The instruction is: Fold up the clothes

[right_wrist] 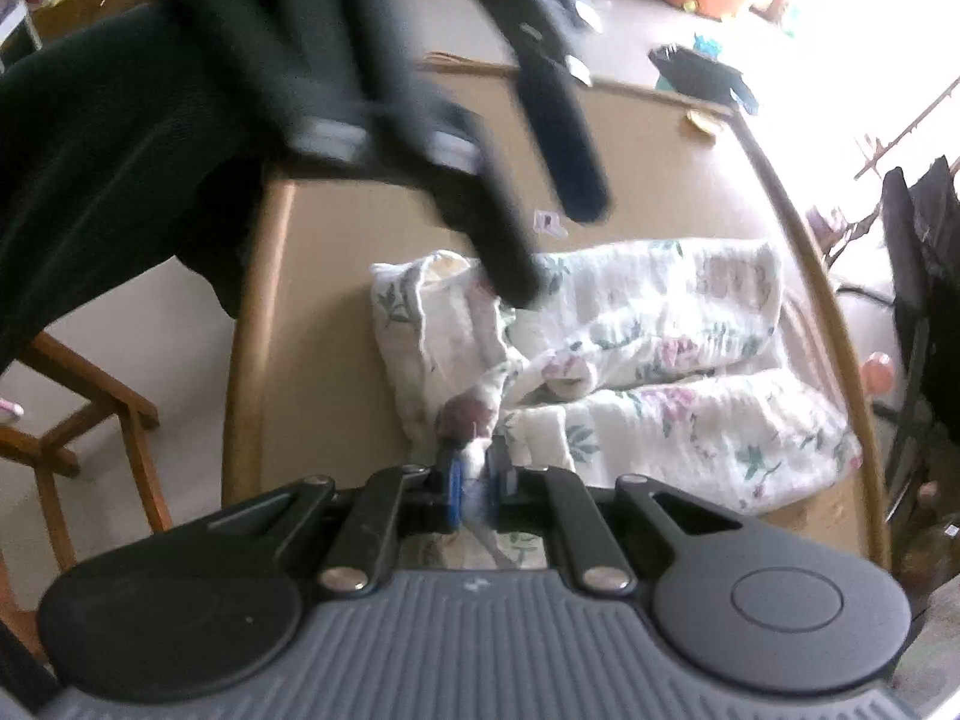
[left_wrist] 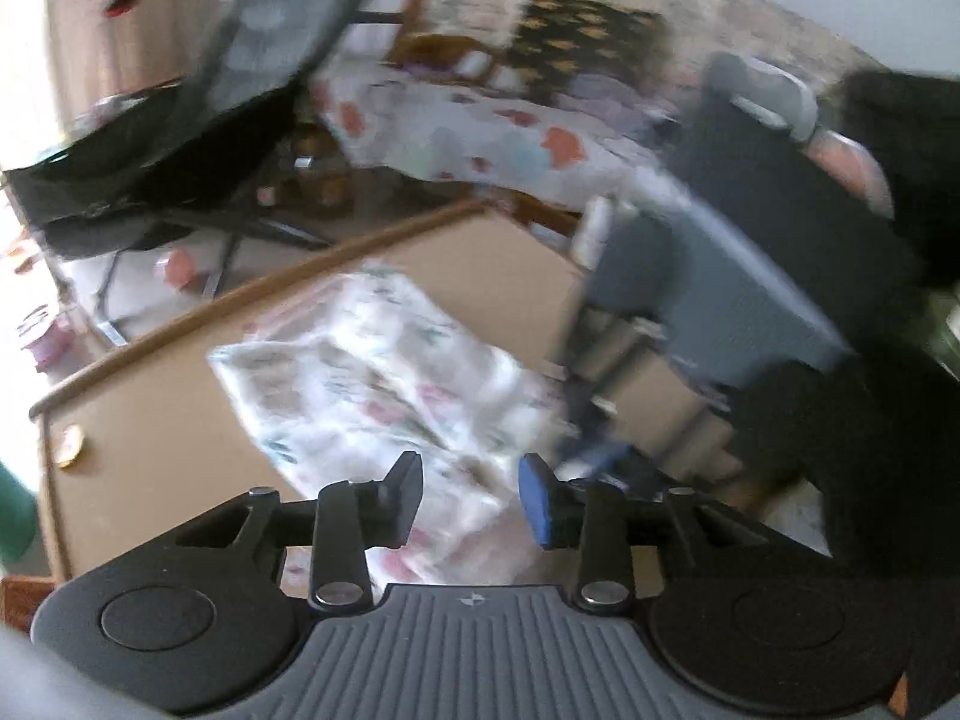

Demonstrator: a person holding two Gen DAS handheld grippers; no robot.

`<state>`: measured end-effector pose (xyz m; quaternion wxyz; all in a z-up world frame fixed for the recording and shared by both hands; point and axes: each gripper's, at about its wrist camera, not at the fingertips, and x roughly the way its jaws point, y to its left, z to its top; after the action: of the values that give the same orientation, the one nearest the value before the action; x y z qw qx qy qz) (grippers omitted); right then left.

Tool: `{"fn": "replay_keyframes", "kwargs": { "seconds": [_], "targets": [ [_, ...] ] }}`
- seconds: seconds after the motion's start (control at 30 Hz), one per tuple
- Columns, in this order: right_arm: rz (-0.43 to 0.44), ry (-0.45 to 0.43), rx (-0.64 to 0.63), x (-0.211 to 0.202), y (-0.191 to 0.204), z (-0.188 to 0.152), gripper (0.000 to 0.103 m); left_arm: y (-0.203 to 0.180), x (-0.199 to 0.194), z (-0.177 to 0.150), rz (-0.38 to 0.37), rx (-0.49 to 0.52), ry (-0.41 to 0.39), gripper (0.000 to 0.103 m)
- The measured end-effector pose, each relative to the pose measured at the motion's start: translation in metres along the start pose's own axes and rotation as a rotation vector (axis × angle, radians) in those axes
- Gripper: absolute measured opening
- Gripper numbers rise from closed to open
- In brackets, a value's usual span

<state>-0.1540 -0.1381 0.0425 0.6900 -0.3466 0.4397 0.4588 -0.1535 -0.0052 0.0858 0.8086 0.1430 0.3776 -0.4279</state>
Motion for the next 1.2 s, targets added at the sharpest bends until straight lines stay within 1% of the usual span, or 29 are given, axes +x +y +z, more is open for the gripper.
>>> {"fn": "replay_keyframes", "kwargs": {
  "seconds": [0.07, 0.13, 0.2, 0.3, 0.37, 0.5, 0.53, 0.67, 0.8, 0.93, 1.0, 1.07, 1.2],
  "targets": [
    [0.021, -0.009, 0.035, 0.002, -0.006, -0.002, 0.009, -0.016, 0.002, -0.006, -0.057, 0.082, 0.057, 0.038],
    [0.043, -0.02, 0.071, 0.003, -0.011, -0.004, 0.009, -0.033, 0.009, -0.015, -0.085, 0.179, 0.123, 0.038],
    [0.061, -0.027, 0.102, 0.003, -0.017, -0.006, 0.009, -0.044, 0.018, -0.021, -0.069, 0.236, 0.16, 0.038],
    [0.081, -0.036, 0.136, 0.002, -0.021, -0.009, 0.009, -0.048, 0.031, -0.023, -0.049, 0.225, 0.164, 0.038],
    [0.088, -0.038, 0.149, 0.002, -0.022, -0.01, 0.009, -0.047, 0.037, -0.022, -0.04, 0.197, 0.151, 0.038],
    [0.093, -0.041, 0.165, 0.0, -0.023, -0.01, 0.01, -0.044, 0.055, -0.019, 0.001, 0.173, 0.177, 0.038],
    [0.098, -0.041, 0.169, -0.001, -0.023, -0.009, 0.012, -0.044, 0.058, -0.019, 0.009, 0.168, 0.182, 0.038],
    [0.102, -0.031, 0.157, -0.012, -0.023, -0.005, 0.014, -0.043, 0.059, -0.02, 0.002, 0.157, 0.183, 0.038],
    [0.054, -0.045, 0.131, -0.021, -0.026, -0.002, 0.014, -0.044, 0.056, -0.018, 0.008, 0.154, 0.163, 0.038],
    [0.014, -0.05, 0.148, -0.02, -0.033, -0.003, 0.014, -0.04, 0.05, -0.013, 0.015, 0.118, 0.122, 0.038],
    [0.006, -0.042, 0.144, -0.014, -0.031, -0.006, 0.014, -0.042, 0.05, -0.012, 0.018, 0.126, 0.114, 0.038],
    [-0.017, -0.039, 0.139, -0.009, -0.029, -0.007, 0.014, -0.046, 0.054, -0.013, 0.039, 0.147, 0.132, 0.038],
    [-0.048, -0.06, 0.148, -0.012, -0.028, -0.006, 0.015, -0.044, 0.066, -0.012, 0.047, 0.137, 0.174, 0.038]
  ]
}}
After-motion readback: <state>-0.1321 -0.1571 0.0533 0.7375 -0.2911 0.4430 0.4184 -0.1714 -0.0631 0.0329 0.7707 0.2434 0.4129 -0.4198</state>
